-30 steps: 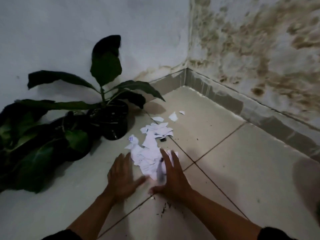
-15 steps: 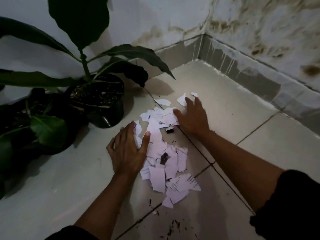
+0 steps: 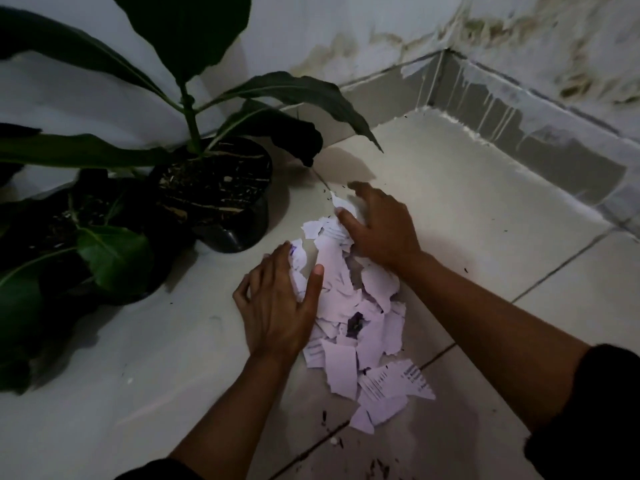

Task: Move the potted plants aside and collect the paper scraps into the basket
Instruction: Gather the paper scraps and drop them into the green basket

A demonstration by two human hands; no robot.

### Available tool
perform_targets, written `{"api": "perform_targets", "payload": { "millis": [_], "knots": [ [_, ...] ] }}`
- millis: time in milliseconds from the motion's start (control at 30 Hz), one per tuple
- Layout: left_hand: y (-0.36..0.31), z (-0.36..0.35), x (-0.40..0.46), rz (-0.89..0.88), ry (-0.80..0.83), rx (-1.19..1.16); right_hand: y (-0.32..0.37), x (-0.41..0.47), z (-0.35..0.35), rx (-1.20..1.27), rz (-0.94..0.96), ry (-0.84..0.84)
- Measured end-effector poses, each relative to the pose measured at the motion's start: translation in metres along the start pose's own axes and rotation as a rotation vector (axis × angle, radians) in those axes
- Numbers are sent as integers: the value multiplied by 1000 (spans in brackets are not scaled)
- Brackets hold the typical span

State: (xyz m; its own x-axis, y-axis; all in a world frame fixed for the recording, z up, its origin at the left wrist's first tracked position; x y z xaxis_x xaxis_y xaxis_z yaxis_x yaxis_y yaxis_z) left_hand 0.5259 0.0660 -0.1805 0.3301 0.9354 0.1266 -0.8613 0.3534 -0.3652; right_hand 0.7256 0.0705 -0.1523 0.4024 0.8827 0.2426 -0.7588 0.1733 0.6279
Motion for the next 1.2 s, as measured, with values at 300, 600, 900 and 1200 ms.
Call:
{"api": "perform_targets", "payload": {
  "millis": [300,600,900,1200],
  "knots": [
    [1,6,-1,-6,-9,-165,65,-55,-41,201,242,438],
    [-2,15,-6,-90,-36,-441,30,-119,-13,8,67,625],
    [-26,21,-42,-253,532,-337,20,-162,4,-235,-66,774],
    [-27,12,-86,-435,579,72,44,-172,-7,-476,18,698]
  ]
}}
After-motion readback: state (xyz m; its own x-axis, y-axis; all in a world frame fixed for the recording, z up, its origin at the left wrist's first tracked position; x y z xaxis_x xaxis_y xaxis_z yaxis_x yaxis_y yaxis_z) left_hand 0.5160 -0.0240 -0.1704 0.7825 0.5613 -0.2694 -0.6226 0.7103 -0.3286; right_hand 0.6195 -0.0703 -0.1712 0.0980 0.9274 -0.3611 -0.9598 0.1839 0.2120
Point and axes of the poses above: each hand's wrist, its own x-axis towards the middle knuckle, its own z-axis out of the back of the hand, y = z × x, the point moved 9 cm from there along x, towards the middle knuckle, and after that the axes turned 6 degrees about x, right-handed, at the moved point
